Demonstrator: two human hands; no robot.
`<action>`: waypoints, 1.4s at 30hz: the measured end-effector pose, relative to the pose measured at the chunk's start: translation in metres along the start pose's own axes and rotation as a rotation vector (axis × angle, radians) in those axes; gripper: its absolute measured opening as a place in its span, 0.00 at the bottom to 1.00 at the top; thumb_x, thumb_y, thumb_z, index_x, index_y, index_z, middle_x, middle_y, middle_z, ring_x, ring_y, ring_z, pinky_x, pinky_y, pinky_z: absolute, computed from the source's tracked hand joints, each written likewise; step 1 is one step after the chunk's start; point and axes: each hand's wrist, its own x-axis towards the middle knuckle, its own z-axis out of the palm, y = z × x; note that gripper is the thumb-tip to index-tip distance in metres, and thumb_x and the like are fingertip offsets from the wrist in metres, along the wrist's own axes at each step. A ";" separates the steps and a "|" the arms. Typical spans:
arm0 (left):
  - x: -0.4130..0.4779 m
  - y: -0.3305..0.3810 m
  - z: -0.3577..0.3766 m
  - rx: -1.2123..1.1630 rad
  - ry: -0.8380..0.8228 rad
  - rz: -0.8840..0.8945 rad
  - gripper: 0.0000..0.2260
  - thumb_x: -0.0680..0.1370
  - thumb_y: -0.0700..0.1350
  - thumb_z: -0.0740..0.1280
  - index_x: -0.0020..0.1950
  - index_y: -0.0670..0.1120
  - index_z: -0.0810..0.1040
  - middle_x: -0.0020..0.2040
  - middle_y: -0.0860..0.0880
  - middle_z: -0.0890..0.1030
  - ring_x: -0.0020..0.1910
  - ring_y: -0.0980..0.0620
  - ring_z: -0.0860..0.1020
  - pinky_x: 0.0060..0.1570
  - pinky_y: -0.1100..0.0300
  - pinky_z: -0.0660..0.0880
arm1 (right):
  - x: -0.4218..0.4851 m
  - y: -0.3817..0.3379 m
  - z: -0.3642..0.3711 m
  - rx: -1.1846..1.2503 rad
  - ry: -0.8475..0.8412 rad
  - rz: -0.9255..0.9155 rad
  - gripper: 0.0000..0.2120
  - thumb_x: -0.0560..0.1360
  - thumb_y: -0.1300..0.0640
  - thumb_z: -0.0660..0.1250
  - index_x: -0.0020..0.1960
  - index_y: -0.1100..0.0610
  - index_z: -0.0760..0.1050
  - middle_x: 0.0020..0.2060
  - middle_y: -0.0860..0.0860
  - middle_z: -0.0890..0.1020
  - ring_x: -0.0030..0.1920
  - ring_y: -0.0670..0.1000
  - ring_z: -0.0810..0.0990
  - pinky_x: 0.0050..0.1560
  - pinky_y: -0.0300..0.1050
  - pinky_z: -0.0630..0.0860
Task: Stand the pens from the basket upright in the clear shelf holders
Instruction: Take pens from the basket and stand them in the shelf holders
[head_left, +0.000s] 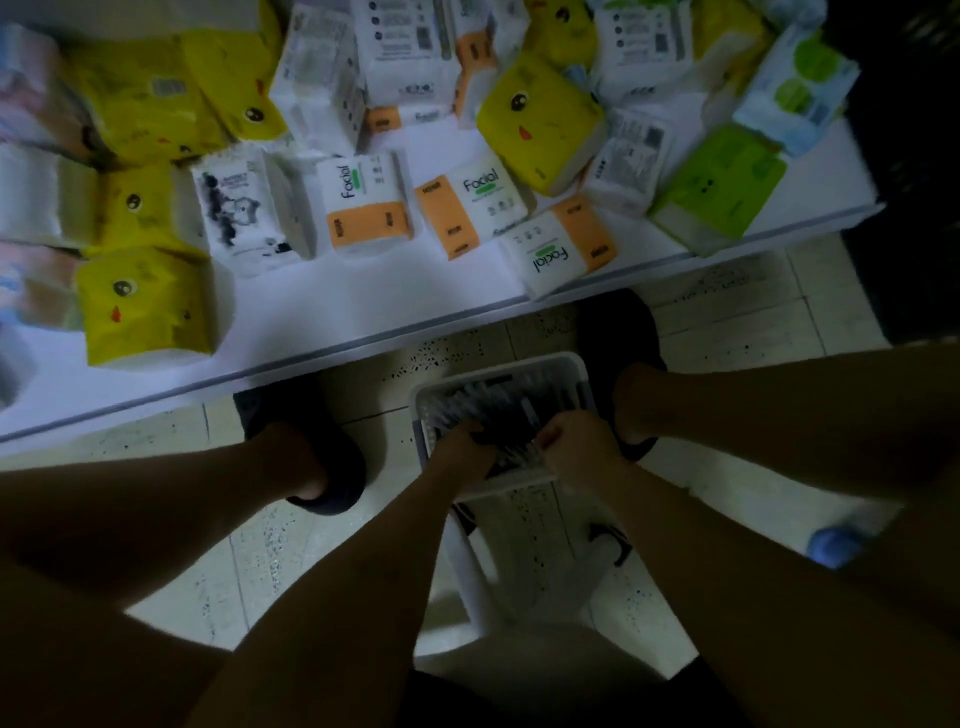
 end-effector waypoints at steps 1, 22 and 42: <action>0.002 0.001 0.000 -0.063 -0.010 -0.015 0.17 0.78 0.44 0.64 0.67 0.43 0.73 0.62 0.41 0.77 0.58 0.43 0.76 0.54 0.56 0.75 | -0.003 -0.002 -0.002 0.035 0.007 -0.008 0.09 0.78 0.66 0.61 0.54 0.65 0.79 0.53 0.61 0.80 0.54 0.61 0.77 0.55 0.52 0.77; 0.005 0.014 0.014 -0.745 -0.030 -0.374 0.02 0.78 0.40 0.63 0.51 0.44 0.73 0.42 0.45 0.77 0.41 0.48 0.76 0.37 0.57 0.73 | -0.010 -0.003 -0.002 0.124 0.037 -0.017 0.07 0.77 0.67 0.63 0.49 0.57 0.76 0.51 0.58 0.79 0.54 0.59 0.76 0.61 0.54 0.73; -0.068 0.061 -0.046 -0.796 0.178 0.054 0.21 0.79 0.30 0.58 0.70 0.46 0.67 0.57 0.34 0.76 0.44 0.40 0.80 0.39 0.49 0.79 | -0.027 -0.040 -0.024 0.381 0.169 -0.150 0.13 0.73 0.68 0.66 0.57 0.61 0.77 0.48 0.57 0.80 0.45 0.54 0.76 0.42 0.42 0.73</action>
